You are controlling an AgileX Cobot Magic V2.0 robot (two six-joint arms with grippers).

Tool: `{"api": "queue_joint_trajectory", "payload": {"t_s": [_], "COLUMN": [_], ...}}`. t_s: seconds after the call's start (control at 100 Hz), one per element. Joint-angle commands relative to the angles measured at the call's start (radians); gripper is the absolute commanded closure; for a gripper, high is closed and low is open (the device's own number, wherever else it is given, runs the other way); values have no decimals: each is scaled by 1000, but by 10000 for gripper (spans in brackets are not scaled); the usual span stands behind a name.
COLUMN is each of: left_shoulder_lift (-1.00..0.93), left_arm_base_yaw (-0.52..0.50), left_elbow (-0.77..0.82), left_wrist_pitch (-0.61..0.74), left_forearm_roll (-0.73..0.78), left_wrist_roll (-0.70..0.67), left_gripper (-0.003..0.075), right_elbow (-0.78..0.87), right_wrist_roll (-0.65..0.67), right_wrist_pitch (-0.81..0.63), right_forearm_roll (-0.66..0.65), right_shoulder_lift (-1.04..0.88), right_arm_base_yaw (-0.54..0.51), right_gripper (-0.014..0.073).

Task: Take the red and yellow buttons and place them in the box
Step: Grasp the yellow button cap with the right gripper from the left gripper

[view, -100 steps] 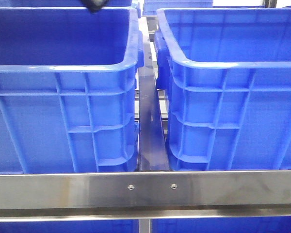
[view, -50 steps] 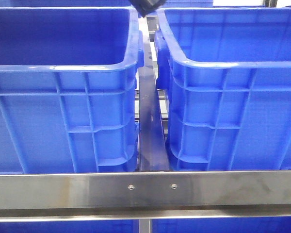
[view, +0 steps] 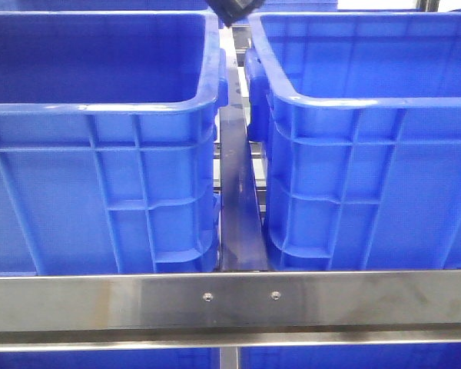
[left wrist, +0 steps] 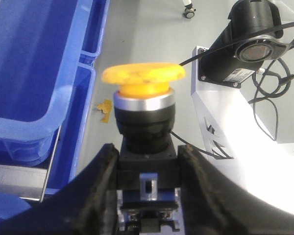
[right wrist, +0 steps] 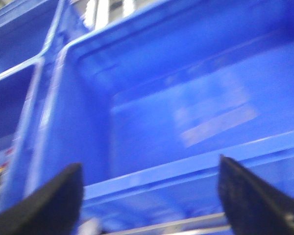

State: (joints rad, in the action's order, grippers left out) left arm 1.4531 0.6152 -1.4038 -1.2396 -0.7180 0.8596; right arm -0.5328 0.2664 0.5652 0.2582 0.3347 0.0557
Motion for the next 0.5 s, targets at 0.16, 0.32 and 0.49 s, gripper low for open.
{"api": "queue_joint_trajectory", "payload": {"t_s": [0.16, 0.32, 0.49], "left_shoulder_lift": [-35, -35, -35], "left_arm_base_yaw": [7, 7, 7], "left_elbow": [-29, -29, -29], "left_wrist_pitch": [-15, -15, -15], "left_forearm_roll": [-73, -73, -73], "left_wrist_roll": [3, 3, 3], "left_gripper": [615, 615, 615], "right_elbow": [-154, -228, -300], "right_wrist_roll": [-79, -192, -348], "right_wrist_pitch": [19, 65, 148], "right_forearm_roll": [317, 558, 801], "right_shoulder_lift": [215, 365, 509], "right_arm_base_yaw": [154, 248, 295], "right_gripper": [-63, -63, -63]}}
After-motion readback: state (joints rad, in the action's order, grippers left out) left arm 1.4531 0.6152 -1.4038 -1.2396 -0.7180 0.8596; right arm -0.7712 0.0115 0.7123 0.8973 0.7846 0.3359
